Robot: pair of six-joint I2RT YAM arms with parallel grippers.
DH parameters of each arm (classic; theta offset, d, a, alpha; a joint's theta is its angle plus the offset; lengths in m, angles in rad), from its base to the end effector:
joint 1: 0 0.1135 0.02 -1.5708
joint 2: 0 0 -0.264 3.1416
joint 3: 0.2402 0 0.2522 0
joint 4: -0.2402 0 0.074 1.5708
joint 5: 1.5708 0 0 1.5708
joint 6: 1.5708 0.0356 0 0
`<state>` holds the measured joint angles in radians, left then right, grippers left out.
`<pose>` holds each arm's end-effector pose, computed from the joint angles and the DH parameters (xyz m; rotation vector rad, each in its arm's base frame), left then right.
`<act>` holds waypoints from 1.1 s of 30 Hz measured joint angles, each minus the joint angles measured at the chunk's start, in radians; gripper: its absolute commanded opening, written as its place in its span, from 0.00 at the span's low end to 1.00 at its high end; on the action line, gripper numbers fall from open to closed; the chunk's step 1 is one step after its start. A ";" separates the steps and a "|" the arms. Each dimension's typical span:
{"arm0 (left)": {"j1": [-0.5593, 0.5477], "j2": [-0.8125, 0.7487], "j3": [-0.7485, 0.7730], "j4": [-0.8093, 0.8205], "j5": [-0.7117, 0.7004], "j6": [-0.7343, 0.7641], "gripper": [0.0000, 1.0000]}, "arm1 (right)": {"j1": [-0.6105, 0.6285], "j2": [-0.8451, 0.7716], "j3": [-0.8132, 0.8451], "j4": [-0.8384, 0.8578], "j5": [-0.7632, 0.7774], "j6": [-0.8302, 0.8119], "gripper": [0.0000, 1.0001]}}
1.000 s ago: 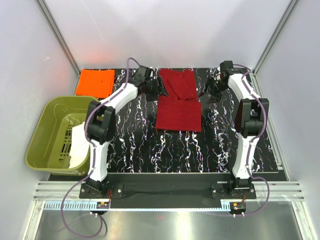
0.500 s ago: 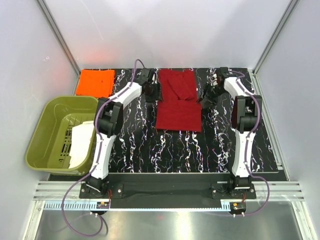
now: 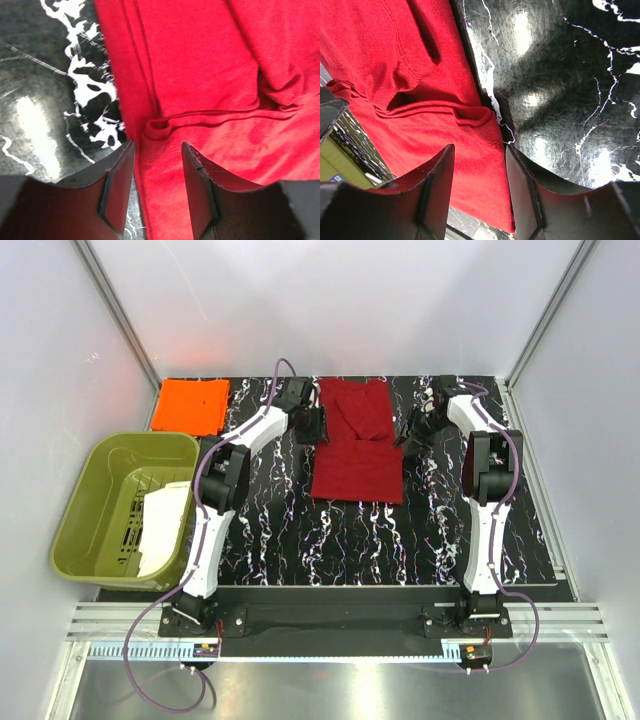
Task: Fold and stack the t-shirts
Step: Fold the tshirt
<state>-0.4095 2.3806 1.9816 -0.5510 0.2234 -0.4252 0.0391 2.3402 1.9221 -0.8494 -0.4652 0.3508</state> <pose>0.4770 -0.2156 0.1673 0.0731 2.5980 -0.6040 0.4825 0.0349 0.1575 0.3397 2.8248 0.7449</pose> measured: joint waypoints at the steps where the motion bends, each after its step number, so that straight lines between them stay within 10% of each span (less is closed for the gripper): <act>1: -0.002 0.005 0.010 -0.006 0.000 0.001 0.47 | 0.000 0.000 0.000 0.000 0.000 0.000 0.52; 13: -0.007 0.021 0.048 -0.008 0.000 0.003 0.36 | 0.000 0.021 0.021 0.001 -0.009 0.001 0.48; 19: -0.007 0.033 0.055 -0.009 -0.003 0.003 0.01 | 0.000 0.048 0.062 -0.005 -0.018 0.003 0.33; 25: -0.007 0.033 0.055 -0.019 -0.016 0.009 0.00 | 0.000 0.050 0.087 -0.016 -0.012 -0.003 0.04; 33: -0.006 -0.023 0.000 -0.034 -0.053 -0.010 0.00 | 0.000 0.050 0.149 -0.045 -0.011 0.008 0.00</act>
<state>-0.4160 2.3573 1.9816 -0.5850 0.1699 -0.4351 0.0391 2.3898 2.0712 -0.8944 -0.4759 0.3584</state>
